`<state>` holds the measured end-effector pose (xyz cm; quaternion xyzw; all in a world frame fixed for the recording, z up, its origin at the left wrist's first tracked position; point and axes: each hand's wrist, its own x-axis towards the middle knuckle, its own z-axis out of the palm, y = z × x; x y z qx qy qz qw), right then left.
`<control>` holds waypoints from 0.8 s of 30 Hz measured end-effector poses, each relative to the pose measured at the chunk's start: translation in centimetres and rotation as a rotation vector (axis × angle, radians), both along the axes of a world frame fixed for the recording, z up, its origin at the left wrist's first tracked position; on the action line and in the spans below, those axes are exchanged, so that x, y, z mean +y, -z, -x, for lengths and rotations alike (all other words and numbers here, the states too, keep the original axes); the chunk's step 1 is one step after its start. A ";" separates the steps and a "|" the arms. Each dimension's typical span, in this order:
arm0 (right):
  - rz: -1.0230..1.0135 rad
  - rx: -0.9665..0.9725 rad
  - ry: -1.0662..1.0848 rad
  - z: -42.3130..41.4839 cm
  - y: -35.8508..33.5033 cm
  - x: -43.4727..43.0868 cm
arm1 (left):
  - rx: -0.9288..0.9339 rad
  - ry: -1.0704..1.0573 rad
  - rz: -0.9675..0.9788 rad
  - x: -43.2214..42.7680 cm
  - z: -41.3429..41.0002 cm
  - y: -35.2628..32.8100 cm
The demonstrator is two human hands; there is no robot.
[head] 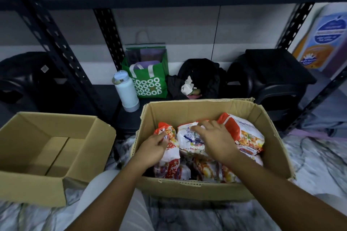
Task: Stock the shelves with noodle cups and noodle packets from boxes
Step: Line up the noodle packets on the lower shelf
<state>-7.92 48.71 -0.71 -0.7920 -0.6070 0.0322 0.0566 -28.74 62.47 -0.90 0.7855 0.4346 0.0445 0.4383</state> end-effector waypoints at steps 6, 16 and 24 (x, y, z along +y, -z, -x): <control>0.128 -0.006 -0.001 2.3 2.1 -0.5 | 0.279 0.330 -0.227 2.0 0.1 -2.2; 0.187 0.022 0.064 1.0 3.2 -1.1 | 0.412 0.632 -0.428 3.7 -2.9 -1.2; 0.081 0.202 0.123 -0.6 3.5 -1.2 | 0.137 0.220 -0.560 3.6 -2.4 -2.0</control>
